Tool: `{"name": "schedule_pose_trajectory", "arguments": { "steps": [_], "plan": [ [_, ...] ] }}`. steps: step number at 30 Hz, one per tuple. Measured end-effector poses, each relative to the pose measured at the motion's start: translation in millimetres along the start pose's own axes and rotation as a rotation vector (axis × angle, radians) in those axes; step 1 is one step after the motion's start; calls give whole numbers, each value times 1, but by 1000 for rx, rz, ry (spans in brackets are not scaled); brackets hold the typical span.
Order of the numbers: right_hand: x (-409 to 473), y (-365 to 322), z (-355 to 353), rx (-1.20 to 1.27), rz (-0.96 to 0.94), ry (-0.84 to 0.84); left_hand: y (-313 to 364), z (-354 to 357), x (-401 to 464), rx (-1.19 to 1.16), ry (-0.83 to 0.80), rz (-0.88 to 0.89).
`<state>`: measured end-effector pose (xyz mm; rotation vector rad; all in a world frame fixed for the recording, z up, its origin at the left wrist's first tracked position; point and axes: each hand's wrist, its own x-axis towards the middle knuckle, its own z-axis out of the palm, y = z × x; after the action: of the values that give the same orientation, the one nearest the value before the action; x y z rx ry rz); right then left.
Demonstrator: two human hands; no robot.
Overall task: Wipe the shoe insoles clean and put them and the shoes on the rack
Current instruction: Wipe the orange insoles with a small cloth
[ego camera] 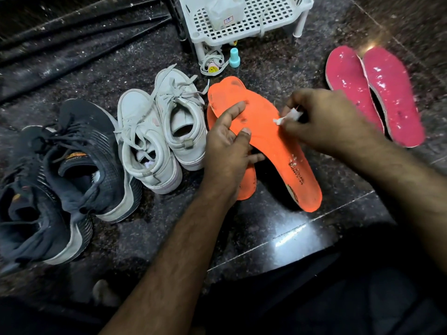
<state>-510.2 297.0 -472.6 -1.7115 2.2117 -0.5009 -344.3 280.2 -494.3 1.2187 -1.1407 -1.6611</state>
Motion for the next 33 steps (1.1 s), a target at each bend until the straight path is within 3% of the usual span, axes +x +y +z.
{"name": "schedule_pose_trajectory", "arguments": {
  "steps": [6,14,21,28,33],
  "plan": [
    [-28,-39,16,48,-268,-133,2,-1,2,-2,50,-14],
    [0,2,-3,8,5,10,2,1,0,2,10,-22],
    [-23,-32,20,36,-234,-80,1,-2,3,21,48,-22],
    [2,4,-1,6,2,38,-1,0,2,-12,30,-34],
    [-21,-30,17,41,-221,-66,1,-1,3,-8,67,-13]
  ]
}}
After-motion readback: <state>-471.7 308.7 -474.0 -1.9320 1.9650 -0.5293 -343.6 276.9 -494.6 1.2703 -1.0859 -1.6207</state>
